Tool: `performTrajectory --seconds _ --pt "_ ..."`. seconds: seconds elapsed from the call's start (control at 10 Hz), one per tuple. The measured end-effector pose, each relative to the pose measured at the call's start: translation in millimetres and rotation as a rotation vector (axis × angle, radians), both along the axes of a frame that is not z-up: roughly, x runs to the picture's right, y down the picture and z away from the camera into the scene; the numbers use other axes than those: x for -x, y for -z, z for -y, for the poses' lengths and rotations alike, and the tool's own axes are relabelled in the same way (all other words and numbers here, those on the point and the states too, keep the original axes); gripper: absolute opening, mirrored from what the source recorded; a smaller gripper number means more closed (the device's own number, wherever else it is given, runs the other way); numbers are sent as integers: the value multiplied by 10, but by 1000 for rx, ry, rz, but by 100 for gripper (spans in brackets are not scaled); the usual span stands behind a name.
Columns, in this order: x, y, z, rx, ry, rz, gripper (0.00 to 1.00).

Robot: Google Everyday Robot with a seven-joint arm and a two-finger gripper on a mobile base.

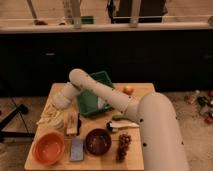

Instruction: Place banana in paper cup

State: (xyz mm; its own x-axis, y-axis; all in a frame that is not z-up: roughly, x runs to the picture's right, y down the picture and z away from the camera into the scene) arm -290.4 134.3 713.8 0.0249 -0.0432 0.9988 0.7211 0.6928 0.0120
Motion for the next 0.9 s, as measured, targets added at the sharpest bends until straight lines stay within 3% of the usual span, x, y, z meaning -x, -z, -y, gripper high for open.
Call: performTrajectory --seconds 0.9 --pt "39 -65 -16 62 0 -15 3"
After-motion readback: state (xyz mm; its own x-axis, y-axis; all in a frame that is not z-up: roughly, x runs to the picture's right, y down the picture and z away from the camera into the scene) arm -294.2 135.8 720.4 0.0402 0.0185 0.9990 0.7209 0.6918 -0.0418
